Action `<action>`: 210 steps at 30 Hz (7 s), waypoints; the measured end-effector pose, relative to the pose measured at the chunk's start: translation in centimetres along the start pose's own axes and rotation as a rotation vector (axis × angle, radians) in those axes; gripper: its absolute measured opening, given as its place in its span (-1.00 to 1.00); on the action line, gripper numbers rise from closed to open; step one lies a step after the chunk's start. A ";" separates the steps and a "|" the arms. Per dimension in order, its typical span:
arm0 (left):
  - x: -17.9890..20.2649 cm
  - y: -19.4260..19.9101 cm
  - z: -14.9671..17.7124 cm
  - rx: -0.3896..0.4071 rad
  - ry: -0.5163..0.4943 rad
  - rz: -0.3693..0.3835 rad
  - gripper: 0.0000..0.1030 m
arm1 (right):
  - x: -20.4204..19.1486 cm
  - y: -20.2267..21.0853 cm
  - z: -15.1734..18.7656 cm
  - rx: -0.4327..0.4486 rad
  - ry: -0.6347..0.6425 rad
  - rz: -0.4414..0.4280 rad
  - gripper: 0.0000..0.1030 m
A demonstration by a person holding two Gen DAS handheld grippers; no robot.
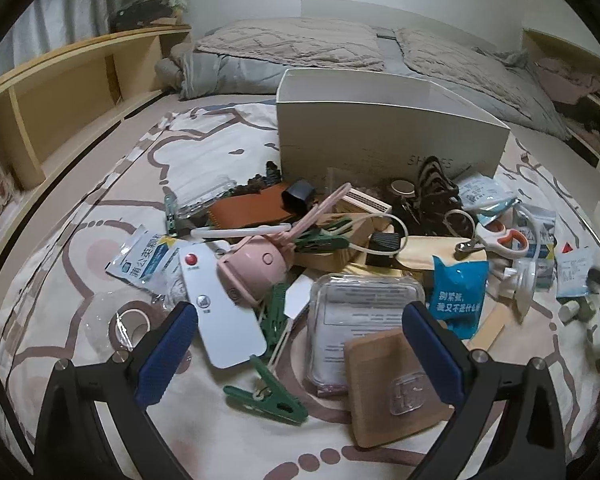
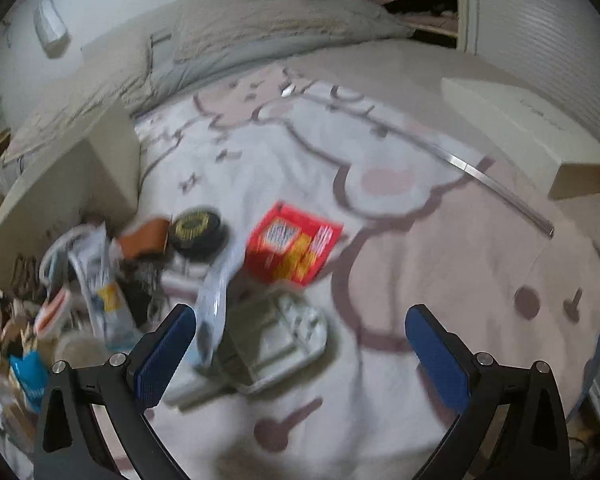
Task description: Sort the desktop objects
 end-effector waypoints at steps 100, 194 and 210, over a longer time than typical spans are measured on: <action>-1.1 4.9 7.2 -0.223 0.051 0.096 0.91 | -11.0 7.0 2.7 -0.165 0.356 -0.504 1.00; 2.6 2.7 8.9 -0.296 0.005 0.129 1.00 | -9.2 4.0 11.2 -0.160 0.836 -0.232 1.00; 4.5 1.6 9.8 -0.319 -0.072 0.097 1.00 | -4.5 2.8 5.7 -0.201 0.463 -0.314 1.00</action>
Point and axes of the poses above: each gripper's, at about its wrist camera, not at the fingertips, and y roughly against the way its jaws point, x to its right, z to its underside, the point moved 4 cm from there along -y, roughly the way its jaws point, and after that the axes turned 6 degrees about x, right-handed, at the moved point
